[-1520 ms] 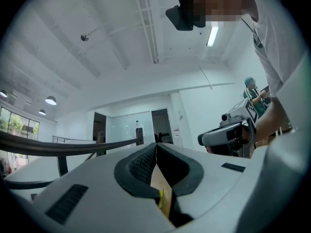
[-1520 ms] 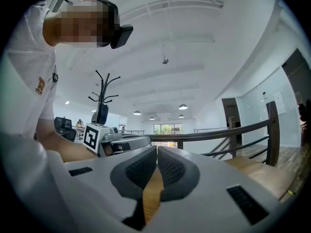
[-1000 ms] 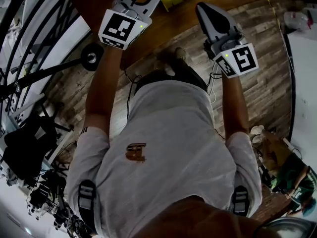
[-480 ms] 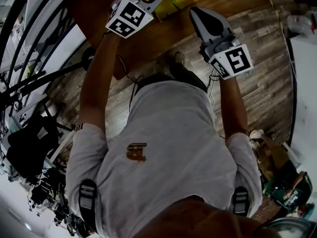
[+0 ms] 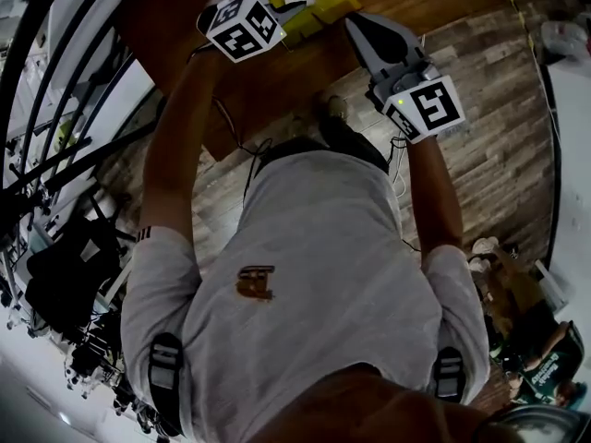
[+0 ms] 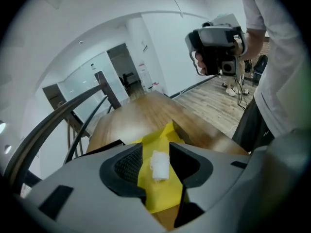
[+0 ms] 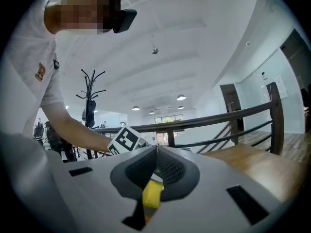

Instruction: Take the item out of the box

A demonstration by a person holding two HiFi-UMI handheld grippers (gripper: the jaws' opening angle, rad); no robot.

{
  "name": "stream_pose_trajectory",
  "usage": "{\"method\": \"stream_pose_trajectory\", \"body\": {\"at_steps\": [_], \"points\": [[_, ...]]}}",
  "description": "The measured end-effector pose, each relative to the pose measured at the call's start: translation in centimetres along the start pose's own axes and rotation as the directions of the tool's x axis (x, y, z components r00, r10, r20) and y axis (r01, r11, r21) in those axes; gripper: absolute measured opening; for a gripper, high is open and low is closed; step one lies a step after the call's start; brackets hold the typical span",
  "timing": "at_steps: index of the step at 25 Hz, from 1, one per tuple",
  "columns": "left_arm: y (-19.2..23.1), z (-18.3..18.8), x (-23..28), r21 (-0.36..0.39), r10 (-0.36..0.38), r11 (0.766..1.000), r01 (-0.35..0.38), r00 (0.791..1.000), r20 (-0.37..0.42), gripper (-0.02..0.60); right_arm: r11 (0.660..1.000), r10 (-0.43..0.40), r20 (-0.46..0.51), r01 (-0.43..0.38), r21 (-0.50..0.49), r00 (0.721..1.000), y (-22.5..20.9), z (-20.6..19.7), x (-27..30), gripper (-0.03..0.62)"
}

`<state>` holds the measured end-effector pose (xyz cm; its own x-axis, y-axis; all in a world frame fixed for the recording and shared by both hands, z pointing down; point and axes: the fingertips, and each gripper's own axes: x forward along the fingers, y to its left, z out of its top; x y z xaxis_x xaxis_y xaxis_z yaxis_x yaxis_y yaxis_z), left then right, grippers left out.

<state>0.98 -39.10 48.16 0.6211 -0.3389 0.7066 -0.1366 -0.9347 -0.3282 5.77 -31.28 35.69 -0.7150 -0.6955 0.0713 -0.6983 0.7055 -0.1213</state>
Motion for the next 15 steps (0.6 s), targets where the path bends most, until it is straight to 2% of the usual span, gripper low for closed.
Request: {"method": "stream_pose_trajectory", "body": {"at_steps": [7, 15], "points": [[0.3, -1.8, 4.4, 0.059, -0.093, 0.993, 0.100, 0.988, -0.121, 0.204, 1.000, 0.012, -0.065, -0.013, -0.009, 0.998, -2.3, -2.0, 1.2, 0.032], [0.4, -4.6, 7.6, 0.054, -0.160, 0.983, 0.176, 0.960, -0.228, 0.212, 1.000, 0.027, -0.104, -0.026, 0.003, 0.994, -4.1, -3.7, 2.4, 0.031]]}}
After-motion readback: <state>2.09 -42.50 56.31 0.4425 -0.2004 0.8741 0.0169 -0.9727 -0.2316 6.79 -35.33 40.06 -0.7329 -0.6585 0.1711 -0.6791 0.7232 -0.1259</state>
